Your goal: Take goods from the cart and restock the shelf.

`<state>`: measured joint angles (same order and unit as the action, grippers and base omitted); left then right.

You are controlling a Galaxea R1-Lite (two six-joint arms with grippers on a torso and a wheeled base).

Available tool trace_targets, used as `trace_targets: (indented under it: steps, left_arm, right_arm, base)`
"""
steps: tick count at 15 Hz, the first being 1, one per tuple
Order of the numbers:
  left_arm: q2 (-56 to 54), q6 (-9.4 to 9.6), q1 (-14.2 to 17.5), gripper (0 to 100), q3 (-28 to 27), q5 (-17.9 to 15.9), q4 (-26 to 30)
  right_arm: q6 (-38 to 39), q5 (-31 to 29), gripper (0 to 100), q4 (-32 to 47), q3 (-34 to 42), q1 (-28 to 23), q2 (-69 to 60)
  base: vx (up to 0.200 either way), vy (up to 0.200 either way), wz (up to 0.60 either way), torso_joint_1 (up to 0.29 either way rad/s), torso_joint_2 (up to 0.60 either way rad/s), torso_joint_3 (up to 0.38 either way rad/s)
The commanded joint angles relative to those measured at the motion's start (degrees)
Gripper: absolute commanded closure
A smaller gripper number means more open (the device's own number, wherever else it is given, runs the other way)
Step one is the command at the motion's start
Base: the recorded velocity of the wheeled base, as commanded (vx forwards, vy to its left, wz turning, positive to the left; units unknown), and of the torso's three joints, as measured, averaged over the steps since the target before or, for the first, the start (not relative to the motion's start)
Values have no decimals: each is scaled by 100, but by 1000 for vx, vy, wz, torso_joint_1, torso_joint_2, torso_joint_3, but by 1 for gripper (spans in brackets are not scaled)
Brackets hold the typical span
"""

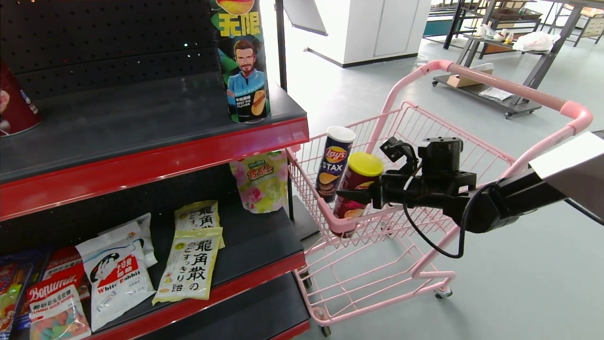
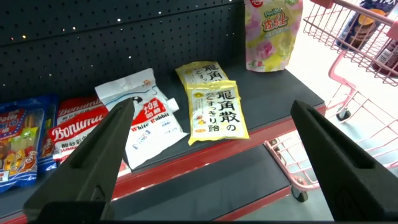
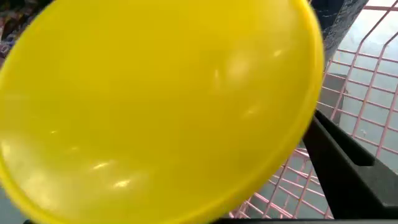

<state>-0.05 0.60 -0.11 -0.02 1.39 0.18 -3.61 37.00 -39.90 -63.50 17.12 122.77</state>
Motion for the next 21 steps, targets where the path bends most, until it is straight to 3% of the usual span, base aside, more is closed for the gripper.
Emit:
trace_targets:
  steps: [1,7,14,18,20,21]
  left_arm:
    - [5,2,-7,0,2,2,-1]
    - [5,2,-7,0,-6,2,-1]
    - [5,2,-7,0,2,2,-1]
    - [5,-7,-7,0,2,-7,-1]
    - [5,-7,-7,0,2,-7,-1]
    - [5,-7,-7,0,2,-7,-1]
  right_arm:
    - [27,-8,100,-27,-119,11,256]
    - [203,-17,100,-44,-207,20,133]
    - [220,-255,100,26,92,-103,-1695]
    - [203,-1081,100,79,277,-112,-2882]
    - [185,-1854,100,984,822,-68,-4015]
    - [185,-1933,100,1151,866,-68,-4147]
  base:
    - [0,0,0,0,0,0]
    - [0,0,0,0,0,0]
    - [0,0,0,0,0,0]
    - [0,0,0,0,0,0]
    - [0,0,0,0,0,0]
    - [0,0,0,0,0,0]
